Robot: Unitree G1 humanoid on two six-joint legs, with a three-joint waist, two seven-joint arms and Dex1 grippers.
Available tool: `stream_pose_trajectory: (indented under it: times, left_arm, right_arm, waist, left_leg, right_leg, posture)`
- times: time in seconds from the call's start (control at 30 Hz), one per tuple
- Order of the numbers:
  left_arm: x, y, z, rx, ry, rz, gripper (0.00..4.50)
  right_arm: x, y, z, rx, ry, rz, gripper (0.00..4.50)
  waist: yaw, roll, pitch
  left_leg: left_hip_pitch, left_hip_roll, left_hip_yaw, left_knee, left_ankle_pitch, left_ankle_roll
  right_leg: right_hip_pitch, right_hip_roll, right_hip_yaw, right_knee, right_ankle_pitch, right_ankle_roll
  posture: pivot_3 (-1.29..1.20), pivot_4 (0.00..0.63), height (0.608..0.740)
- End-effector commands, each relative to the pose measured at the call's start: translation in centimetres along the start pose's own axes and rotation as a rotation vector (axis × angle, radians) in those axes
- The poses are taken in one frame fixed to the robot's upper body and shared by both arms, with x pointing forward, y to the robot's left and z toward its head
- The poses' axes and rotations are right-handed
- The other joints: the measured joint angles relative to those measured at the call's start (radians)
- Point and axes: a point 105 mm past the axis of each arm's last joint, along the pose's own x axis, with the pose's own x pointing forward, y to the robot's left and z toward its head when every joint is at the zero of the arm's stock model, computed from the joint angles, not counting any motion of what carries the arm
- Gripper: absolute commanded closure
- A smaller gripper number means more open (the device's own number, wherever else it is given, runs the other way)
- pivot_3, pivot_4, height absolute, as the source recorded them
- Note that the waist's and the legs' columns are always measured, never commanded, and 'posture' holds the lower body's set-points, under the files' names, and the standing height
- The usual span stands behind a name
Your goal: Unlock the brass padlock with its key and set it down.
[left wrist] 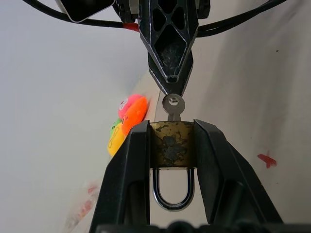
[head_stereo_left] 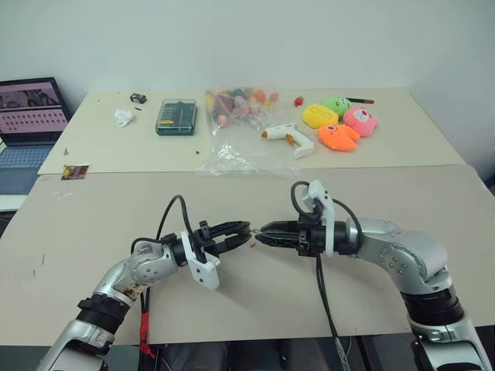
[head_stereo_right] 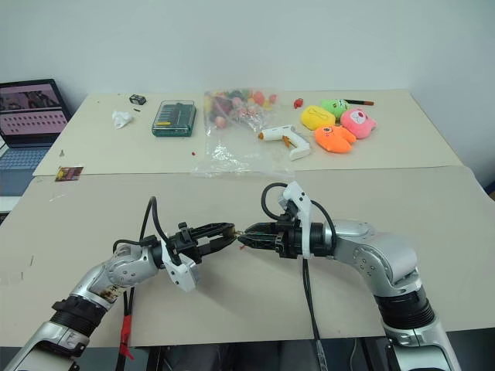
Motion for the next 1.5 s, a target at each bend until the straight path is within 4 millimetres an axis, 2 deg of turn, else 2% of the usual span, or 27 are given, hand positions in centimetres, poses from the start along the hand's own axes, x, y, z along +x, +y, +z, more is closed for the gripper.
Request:
stream_pose_trajectory:
  times: [0.03,0.33,0.47,0.5,0.57,0.83,0.97,1.13,1.33,1.5]
  left_arm:
    - [0.1,1.3,0.2,0.018,-0.02,0.049,3.71]
    - [0.2,1.3,0.1,0.017,-0.021,0.05,3.71]
    - [0.3,1.4,0.1,0.016,-0.021,0.052,3.71]
    - [0.3,1.4,0.2,0.016,-0.022,0.053,3.71]
    - [0.3,1.4,0.2,0.017,-0.023,0.053,3.71]
    - [0.3,2.0,0.3,0.069,-0.025,0.068,3.71]
    - [0.3,3.0,1.1,0.228,-0.076,0.088,3.71]
    - [0.7,4.0,2.2,0.338,-0.134,0.11,3.71]
    - [1.0,4.7,2.8,0.413,-0.137,0.141,3.71]
    - [1.1,5.0,2.5,0.375,-0.109,0.163,3.71]
  right_arm:
    - [0.4,0.3,1.1,-0.054,-0.037,0.009,2.76]
    - [0.7,0.1,1.5,-0.052,-0.047,0.01,2.76]
    - [0.8,0.0,1.5,-0.05,-0.048,0.012,3.66]
    - [0.9,0.0,1.5,-0.049,-0.048,0.014,4.19]
    - [0.9,0.0,1.5,-0.046,-0.049,0.017,4.44]
    - [1.2,0.2,1.1,-0.015,-0.036,0.028,4.44]
    - [1.4,0.3,1.0,0.125,-0.04,0.04,4.44]
    - [1.5,-0.8,2.9,0.331,-0.112,0.014,4.44]
    - [1.3,-1.3,3.3,0.485,-0.142,0.011,4.44]
    - [1.2,-1.3,2.7,0.438,-0.092,-0.045,4.44]
  waist:
    - [0.0,0.0,0.0]
    - [-0.001,0.0,0.0]
    - [0.0,0.0,0.0]
    - [0.0,0.0,0.0]
    - [0.0,0.0,0.0]
    - [-0.001,0.0,0.0]
    - [0.0,0.0,0.0]
    - [-0.002,0.0,0.0]
    - [-0.003,0.001,0.0]
    - [-0.004,0.001,0.0]
  left_leg:
    - [0.0,0.0,0.0,0.0,0.0,0.0]
    - [0.0,0.0,0.0,0.0,0.0,0.0]
    - [0.0,0.0,0.0,0.0,0.0,0.0]
    - [0.0,0.0,0.0,0.0,0.0,0.0]
    - [0.0,0.0,0.0,0.0,0.0,0.0]
    - [0.0,0.0,0.0,0.0,0.0,0.0]
    - [0.0,0.0,0.0,0.0,0.0,0.0]
    - [0.0,0.0,0.0,0.0,0.0,-0.001]
    - [0.0,0.0,0.0,-0.001,0.0,0.0]
    - [-0.001,0.0,0.0,-0.001,0.0,0.0]
  right_leg:
    - [0.0,0.0,0.0,0.0,0.0,0.0]
    - [0.0,0.0,0.0,0.0,0.0,0.0]
    - [0.0,0.0,0.0,0.0,0.0,0.0]
    - [0.0,0.0,0.0,0.0,0.0,0.0]
    - [0.0,0.0,0.0,0.0,0.0,0.0]
    - [0.0,0.0,0.0,0.0,0.0,0.0]
    - [0.0,0.0,0.0,0.0,0.0,0.0]
    - [0.0,0.0,0.001,0.0,0.001,-0.001]
    - [-0.002,0.0,0.001,0.001,0.001,-0.001]
    - [-0.002,0.0,0.001,0.002,0.001,0.0]
  posture:
    - [0.0,0.15,0.74]
    - [0.0,0.15,0.74]
    - [0.0,0.15,0.74]
    - [0.0,0.15,0.74]
    - [0.0,0.15,0.74]
    - [0.0,0.15,0.74]
    - [0.0,0.15,0.74]
    - [0.0,0.15,0.74]
    - [0.0,0.15,0.74]
    - [0.0,0.15,0.74]
